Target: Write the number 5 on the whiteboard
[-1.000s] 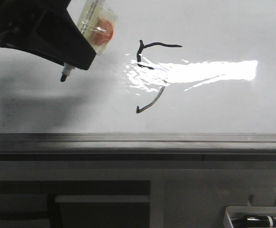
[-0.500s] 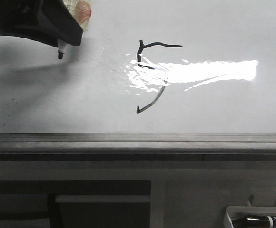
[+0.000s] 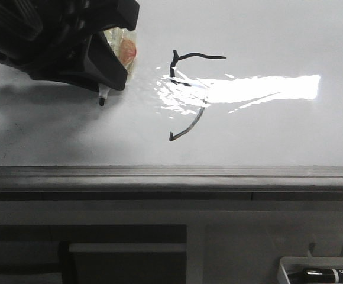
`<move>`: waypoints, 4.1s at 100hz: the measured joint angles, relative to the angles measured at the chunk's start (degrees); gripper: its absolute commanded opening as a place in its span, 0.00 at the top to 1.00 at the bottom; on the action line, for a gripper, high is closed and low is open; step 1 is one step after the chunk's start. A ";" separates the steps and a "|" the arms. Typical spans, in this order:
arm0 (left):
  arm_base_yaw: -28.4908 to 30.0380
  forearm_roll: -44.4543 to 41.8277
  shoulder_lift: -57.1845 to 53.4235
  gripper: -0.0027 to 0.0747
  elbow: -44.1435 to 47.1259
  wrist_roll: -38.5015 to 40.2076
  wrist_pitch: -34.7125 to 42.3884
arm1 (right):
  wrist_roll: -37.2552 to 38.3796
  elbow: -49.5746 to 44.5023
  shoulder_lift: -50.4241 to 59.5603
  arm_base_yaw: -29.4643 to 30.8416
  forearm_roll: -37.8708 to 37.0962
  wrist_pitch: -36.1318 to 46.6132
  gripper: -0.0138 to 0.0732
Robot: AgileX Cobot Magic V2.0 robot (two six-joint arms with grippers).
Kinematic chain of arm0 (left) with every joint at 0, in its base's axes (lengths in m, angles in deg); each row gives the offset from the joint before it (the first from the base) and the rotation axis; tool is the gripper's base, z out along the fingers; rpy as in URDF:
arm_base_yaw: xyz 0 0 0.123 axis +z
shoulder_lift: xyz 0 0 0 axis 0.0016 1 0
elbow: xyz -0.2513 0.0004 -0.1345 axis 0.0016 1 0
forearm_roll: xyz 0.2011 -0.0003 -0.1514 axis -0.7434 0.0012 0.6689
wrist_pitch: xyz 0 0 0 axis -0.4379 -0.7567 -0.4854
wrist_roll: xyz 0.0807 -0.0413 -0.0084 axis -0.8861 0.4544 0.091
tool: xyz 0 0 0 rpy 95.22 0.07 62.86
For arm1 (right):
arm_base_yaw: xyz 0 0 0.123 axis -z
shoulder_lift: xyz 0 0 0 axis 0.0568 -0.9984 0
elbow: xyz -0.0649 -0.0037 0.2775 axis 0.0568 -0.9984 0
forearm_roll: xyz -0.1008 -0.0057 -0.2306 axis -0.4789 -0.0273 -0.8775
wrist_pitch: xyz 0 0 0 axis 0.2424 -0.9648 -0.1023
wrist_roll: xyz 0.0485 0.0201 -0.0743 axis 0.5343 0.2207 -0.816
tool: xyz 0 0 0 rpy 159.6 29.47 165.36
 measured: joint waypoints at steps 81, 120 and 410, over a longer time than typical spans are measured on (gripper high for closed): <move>-0.43 0.25 2.09 0.72 -0.57 0.25 2.54 | 0.45 -0.40 0.00 0.00 0.00 -0.11 0.91; -0.68 2.87 2.09 0.53 -0.70 0.25 3.02 | 0.45 -0.40 0.00 0.00 0.00 -0.11 0.91; 22.12 20.76 -70.12 0.99 46.55 -43.14 16.68 | 22.36 -25.31 28.57 0.00 -18.84 -2.90 0.91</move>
